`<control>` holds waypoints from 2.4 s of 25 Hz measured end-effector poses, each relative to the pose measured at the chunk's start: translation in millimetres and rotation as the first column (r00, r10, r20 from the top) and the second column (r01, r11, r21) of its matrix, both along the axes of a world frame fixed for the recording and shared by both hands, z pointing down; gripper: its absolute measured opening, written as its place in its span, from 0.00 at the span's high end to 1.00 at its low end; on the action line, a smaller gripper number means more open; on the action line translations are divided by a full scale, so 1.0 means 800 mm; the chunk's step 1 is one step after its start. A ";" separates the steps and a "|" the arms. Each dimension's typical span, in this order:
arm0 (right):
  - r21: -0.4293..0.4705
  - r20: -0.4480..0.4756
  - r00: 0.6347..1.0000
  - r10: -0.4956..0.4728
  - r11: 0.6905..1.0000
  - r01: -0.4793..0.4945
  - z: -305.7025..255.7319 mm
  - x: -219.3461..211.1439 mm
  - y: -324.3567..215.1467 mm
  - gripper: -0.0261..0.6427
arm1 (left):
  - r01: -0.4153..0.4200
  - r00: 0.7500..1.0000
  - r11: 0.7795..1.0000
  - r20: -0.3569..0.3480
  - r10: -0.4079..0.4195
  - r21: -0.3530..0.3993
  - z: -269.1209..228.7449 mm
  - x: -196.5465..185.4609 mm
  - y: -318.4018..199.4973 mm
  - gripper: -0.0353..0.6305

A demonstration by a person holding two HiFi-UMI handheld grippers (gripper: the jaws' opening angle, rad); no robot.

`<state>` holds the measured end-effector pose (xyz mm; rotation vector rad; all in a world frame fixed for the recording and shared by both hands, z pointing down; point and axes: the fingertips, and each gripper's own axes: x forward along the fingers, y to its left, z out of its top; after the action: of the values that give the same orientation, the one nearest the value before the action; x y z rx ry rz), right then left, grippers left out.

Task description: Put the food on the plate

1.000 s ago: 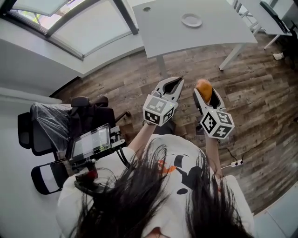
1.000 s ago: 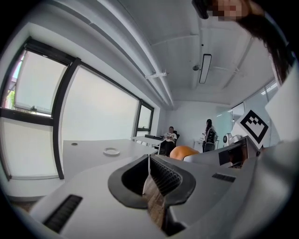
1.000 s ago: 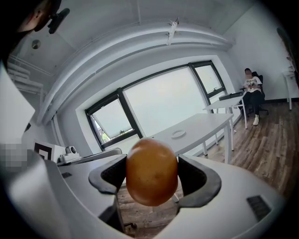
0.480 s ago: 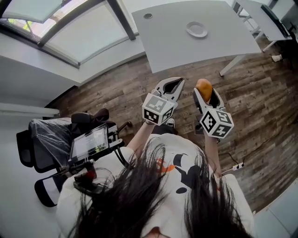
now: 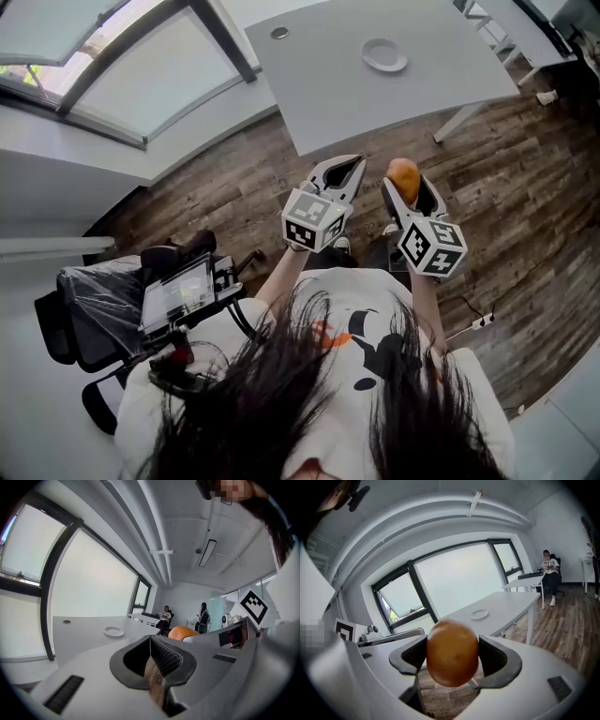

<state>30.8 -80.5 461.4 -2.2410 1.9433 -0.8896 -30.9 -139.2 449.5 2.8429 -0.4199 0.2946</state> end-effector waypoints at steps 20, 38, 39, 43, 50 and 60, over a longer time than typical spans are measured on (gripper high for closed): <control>0.014 0.031 0.999 -0.039 0.999 0.039 0.008 0.158 -0.097 0.47 | 0.048 0.999 0.999 0.010 -0.048 0.008 0.005 0.140 -0.083 0.94; 0.004 0.081 0.978 -0.193 0.981 0.193 0.029 0.292 -0.177 0.47 | 0.179 0.981 0.984 0.073 -0.179 0.008 0.026 0.274 -0.137 0.94; 0.003 0.086 0.977 -0.195 0.981 0.196 0.030 0.295 -0.179 0.47 | 0.183 0.980 0.983 0.074 -0.183 0.005 0.026 0.277 -0.139 0.94; 0.003 0.100 0.977 -0.188 0.982 0.189 0.034 0.315 -0.190 0.47 | 0.204 0.976 0.979 0.082 -0.203 0.000 0.026 0.284 -0.147 0.94; -0.005 0.111 0.977 -0.181 0.983 0.183 0.043 0.327 -0.219 0.47 | 0.243 0.965 0.970 0.108 -0.240 -0.013 0.036 0.264 -0.167 0.94; -0.044 0.057 0.974 -0.219 0.974 0.221 0.055 0.327 -0.286 0.47 | 0.214 0.976 0.976 0.035 -0.213 -0.036 0.035 0.270 -0.237 0.94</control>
<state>292.7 -309.5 505.4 -2.0323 2.2006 -1.0204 185.2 -328.7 477.3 2.7268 -0.7122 0.3010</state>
